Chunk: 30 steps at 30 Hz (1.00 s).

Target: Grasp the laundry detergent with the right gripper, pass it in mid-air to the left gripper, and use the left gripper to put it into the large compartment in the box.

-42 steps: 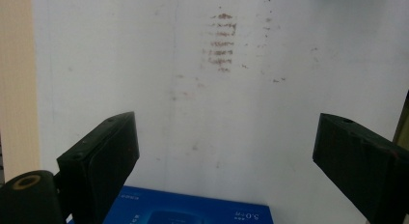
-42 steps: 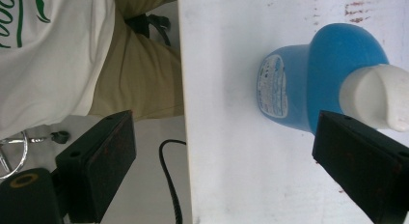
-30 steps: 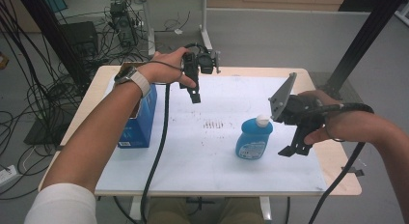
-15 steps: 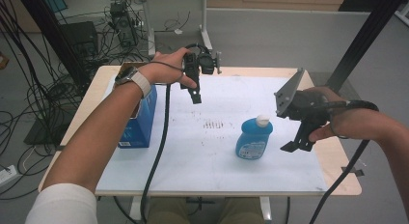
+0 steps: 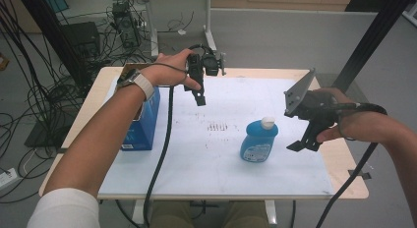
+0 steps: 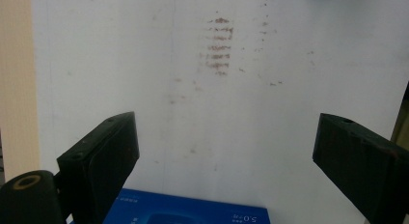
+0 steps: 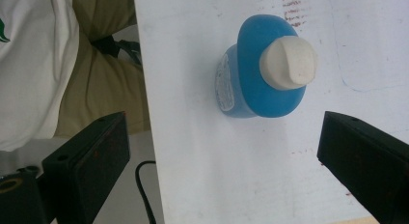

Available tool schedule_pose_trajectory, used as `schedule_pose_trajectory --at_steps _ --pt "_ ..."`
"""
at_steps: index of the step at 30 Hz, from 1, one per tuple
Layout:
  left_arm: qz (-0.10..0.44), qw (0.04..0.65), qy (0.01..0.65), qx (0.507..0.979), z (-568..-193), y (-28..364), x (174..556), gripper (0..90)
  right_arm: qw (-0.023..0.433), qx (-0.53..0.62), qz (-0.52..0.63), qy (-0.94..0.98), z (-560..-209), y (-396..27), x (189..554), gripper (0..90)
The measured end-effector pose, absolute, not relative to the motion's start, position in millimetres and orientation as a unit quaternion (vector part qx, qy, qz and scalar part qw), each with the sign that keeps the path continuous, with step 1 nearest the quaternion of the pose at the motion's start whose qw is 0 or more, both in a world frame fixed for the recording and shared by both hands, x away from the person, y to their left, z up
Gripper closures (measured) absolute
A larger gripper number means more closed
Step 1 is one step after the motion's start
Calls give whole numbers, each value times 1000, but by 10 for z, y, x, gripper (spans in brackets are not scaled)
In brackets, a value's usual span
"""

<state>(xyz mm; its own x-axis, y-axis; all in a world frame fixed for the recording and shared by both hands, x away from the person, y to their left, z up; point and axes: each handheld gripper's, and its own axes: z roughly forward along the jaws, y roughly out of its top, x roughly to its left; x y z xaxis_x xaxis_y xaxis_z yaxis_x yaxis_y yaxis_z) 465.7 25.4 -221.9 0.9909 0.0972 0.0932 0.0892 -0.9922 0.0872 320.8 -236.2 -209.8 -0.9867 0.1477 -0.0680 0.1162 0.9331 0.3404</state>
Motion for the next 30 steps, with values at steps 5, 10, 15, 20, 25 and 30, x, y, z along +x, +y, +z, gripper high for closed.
schedule_pose_trajectory --at_steps 5,10,15,20,25,30 --pt "49 40 46 997 -2217 251 4652 94 45 71 175 981 -2138 -2375 3234 47" --pt "50 43 47 997 -2225 254 4659 94 40 73 181 980 -2172 -2404 3262 52" --pt "49 43 49 997 -2230 253 4662 94 38 79 188 978 -2214 -2446 3287 53" --pt "50 45 49 997 -2252 246 4657 94 38 84 195 976 -2264 -2472 3315 54" --pt "49 47 47 997 -2259 237 4653 94 35 86 203 975 -2314 -2479 3348 59" --pt "51 48 47 996 -2260 241 4651 94 32 87 205 974 -2342 -2483 3373 59"
